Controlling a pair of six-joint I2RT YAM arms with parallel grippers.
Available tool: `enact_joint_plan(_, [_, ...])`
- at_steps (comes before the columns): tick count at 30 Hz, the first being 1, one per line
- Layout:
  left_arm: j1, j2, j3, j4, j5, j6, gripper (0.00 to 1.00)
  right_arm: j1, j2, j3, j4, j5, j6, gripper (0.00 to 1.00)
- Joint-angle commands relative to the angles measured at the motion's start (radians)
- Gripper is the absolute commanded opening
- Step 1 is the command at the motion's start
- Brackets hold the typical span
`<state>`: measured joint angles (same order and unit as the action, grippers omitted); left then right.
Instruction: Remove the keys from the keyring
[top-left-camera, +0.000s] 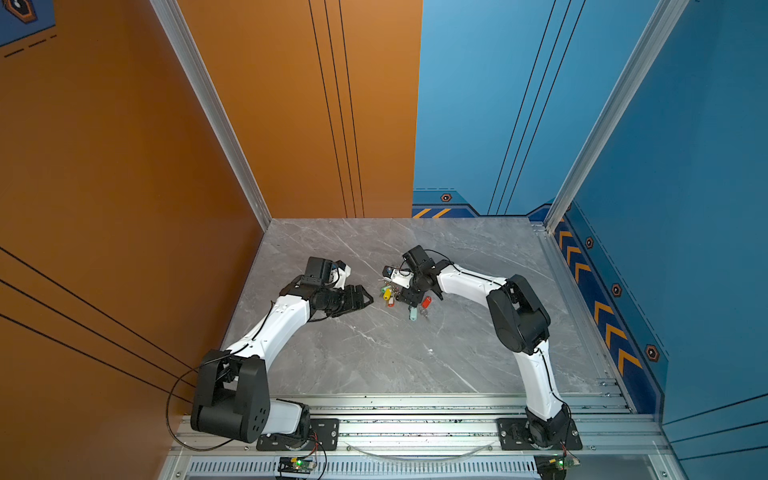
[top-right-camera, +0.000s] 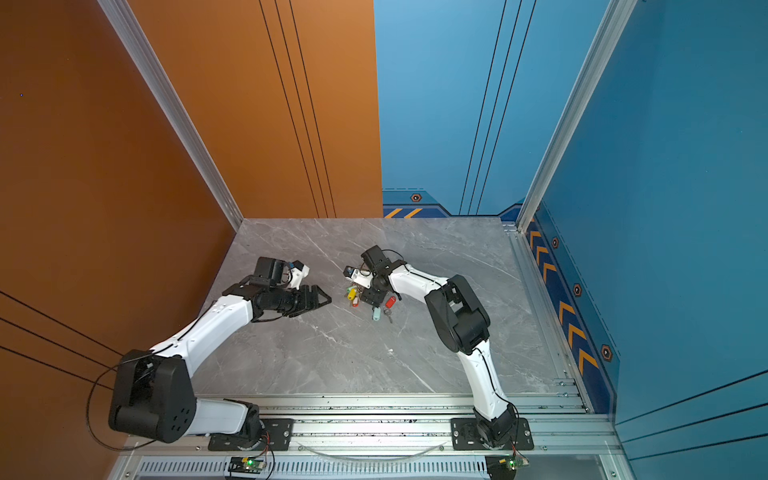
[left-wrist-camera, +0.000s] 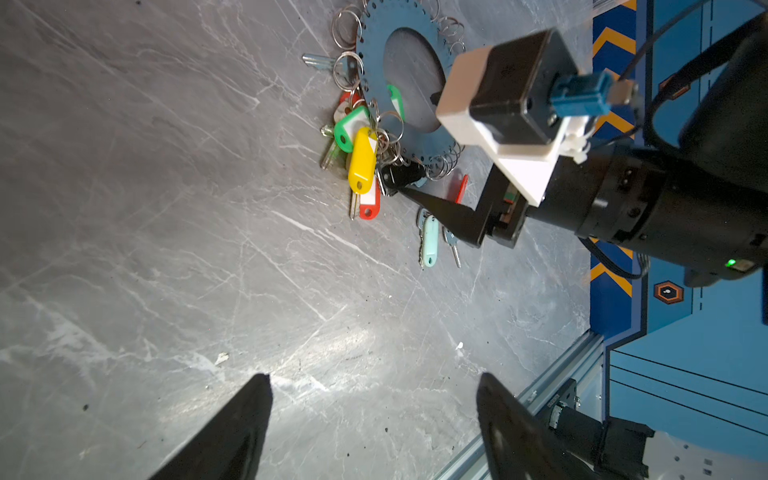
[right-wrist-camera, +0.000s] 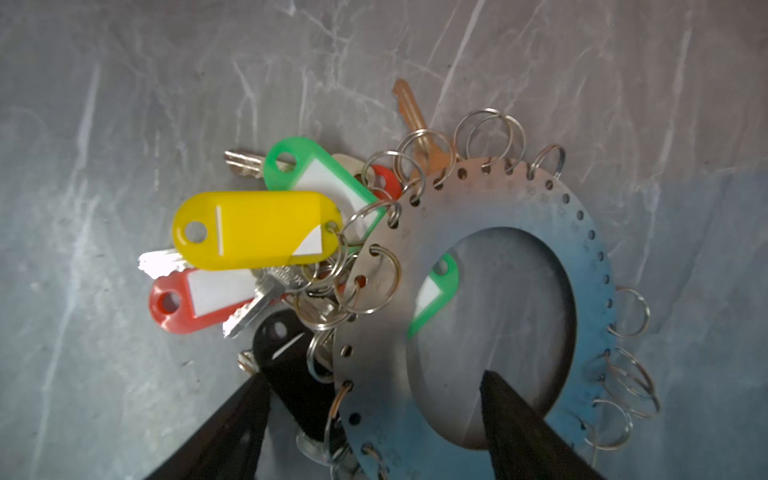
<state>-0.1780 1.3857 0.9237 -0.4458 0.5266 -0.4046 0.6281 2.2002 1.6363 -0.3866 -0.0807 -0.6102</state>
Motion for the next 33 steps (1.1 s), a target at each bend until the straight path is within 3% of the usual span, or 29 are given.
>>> enact_joint_plan(1, [-0.008,-0.008,0.014,-0.011,0.019,-0.003,0.79,-0.035,0.049,0.040,-0.062,0.062,-0.020,0.80])
enact_joint_plan(8, [-0.004,-0.003,0.027,-0.013,0.011,0.005,0.79,-0.070,0.080,0.126,-0.084,0.046,-0.001,0.80])
enact_joint_plan(13, [0.019,-0.022,0.045,-0.033,-0.026,0.063,0.83,-0.099,-0.031,0.051,-0.032,-0.091,0.083,0.82])
enact_joint_plan(15, [0.038,-0.038,0.049,-0.030,-0.054,0.098,0.94,-0.123,-0.115,-0.032,0.024,-0.150,0.135,0.83])
enact_joint_plan(17, [0.058,-0.049,0.048,-0.021,-0.078,0.144,1.00,-0.153,-0.214,-0.114,0.067,-0.190,0.178,0.84])
enact_joint_plan(21, [0.104,-0.070,0.030,-0.012,-0.174,0.261,0.98,-0.225,-0.417,-0.333,0.203,-0.233,0.268,0.90])
enact_joint_plan(25, [0.136,-0.137,-0.102,0.180,-0.336,0.371,0.98,-0.328,-0.630,-0.620,0.439,-0.245,0.392,1.00])
enact_joint_plan(29, [0.173,-0.168,-0.238,0.371,-0.478,0.417,0.98,-0.413,-0.831,-0.854,0.575,-0.147,0.499,1.00])
enact_joint_plan(33, [0.198,-0.185,-0.379,0.554,-0.606,0.409,0.98,-0.446,-1.000,-1.048,0.622,0.015,0.500,1.00])
